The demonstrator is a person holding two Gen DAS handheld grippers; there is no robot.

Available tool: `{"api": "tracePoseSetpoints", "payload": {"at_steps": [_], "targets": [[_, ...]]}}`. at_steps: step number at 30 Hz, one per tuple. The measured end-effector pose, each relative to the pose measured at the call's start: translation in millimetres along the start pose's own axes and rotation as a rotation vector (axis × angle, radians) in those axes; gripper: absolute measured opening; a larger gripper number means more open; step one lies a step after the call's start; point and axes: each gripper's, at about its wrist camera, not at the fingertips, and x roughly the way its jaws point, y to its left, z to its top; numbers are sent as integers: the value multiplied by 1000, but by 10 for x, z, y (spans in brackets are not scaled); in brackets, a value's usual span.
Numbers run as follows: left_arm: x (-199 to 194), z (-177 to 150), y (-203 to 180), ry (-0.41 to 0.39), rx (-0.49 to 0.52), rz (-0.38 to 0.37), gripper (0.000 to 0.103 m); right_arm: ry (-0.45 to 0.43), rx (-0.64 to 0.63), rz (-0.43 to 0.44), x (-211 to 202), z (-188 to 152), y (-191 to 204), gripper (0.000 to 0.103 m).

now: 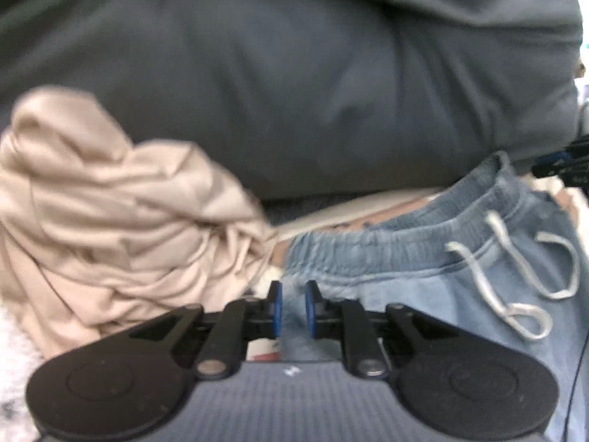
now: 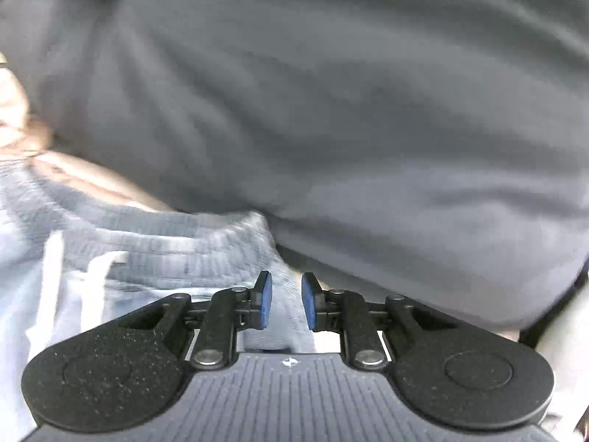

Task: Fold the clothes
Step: 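Grasp the waistband with the right gripper while the left gripper holds it taut, then open both grippers to release the waistband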

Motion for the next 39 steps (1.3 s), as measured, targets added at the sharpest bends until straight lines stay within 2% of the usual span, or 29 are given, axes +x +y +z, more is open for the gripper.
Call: {"api": "tracePoseSetpoints", "payload": {"at_steps": [4,8,11,13,14,15,18,20,22,23,24,25,26,27,28,32,35,39], "targets": [[-36,99,-226,-17,26,-84,14,-55,-62,63,-187,-36,62,24],[114,103,-448,-2,37,-166,14,-54,-76,73,164,64,386,24],[247,46,-564,12,86,-153,14,-51,-85,83,361,181,568,24],[391,20,-565,53,96,-151,14,-31,-109,67,436,175,654,24],[496,3,-566,71,94,-144,11,-14,-110,62,524,171,687,24],[553,-17,-547,87,90,-138,2,1,-109,56,611,168,718,23],[685,-96,-513,104,97,-133,3,2,-13,56,781,179,711,23],[670,-106,-591,96,132,-104,3,1,41,58,785,196,680,23],[624,-90,-653,103,132,-76,3,-6,55,46,688,200,674,24],[557,-69,-669,104,118,-75,2,-17,66,21,575,186,682,28],[491,-48,-685,104,104,-74,3,-29,76,-1,458,170,691,42],[417,-26,-711,98,100,-72,11,-54,69,5,274,110,700,52],[328,-3,-769,74,127,-66,21,-78,61,12,90,50,710,67],[251,19,-829,55,151,-50,27,-102,53,19,-94,-11,719,74],[194,40,-872,47,158,-45,34,-125,45,25,-274,-72,728,76],[77,123,-1021,55,132,-67,34,-109,80,38,-761,-468,654,77],[35,49,-1285,71,172,-72,34,-105,129,-6,-1127,-874,637,78],[-41,-25,-1663,112,252,-100,36,-91,256,-22,-1611,-1464,451,82]]}}
